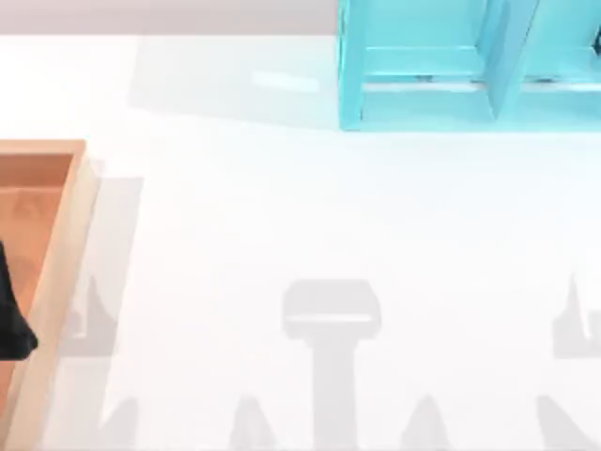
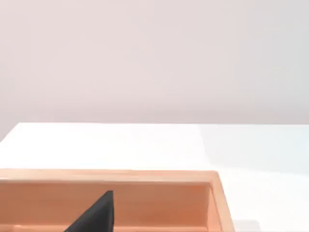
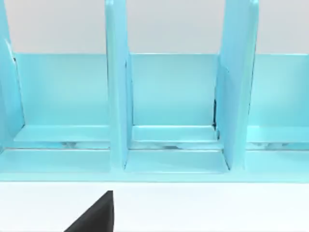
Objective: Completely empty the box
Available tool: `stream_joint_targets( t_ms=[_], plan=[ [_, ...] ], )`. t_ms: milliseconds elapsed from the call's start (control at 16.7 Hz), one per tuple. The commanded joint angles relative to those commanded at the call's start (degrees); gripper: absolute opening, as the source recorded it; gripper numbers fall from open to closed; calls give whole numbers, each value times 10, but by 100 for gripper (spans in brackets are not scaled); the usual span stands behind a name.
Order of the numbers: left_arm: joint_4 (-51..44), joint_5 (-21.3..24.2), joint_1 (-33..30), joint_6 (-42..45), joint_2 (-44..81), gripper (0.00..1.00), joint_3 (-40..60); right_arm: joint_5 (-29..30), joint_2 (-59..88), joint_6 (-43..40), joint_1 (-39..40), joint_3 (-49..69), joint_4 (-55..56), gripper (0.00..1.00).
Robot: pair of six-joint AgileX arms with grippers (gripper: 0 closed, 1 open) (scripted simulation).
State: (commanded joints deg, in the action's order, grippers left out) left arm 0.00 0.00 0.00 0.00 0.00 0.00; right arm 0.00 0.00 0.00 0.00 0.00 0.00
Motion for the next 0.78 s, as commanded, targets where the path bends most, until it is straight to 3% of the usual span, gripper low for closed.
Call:
stream_joint_targets(
  t_ms=[360,780],
  plan=[
    [-57,0,15,17,62,100,57,0,0,0,0,0,0,100],
    [-295,1,79,85,367,100,295,0,0,0,0,0,0,100]
  ],
)
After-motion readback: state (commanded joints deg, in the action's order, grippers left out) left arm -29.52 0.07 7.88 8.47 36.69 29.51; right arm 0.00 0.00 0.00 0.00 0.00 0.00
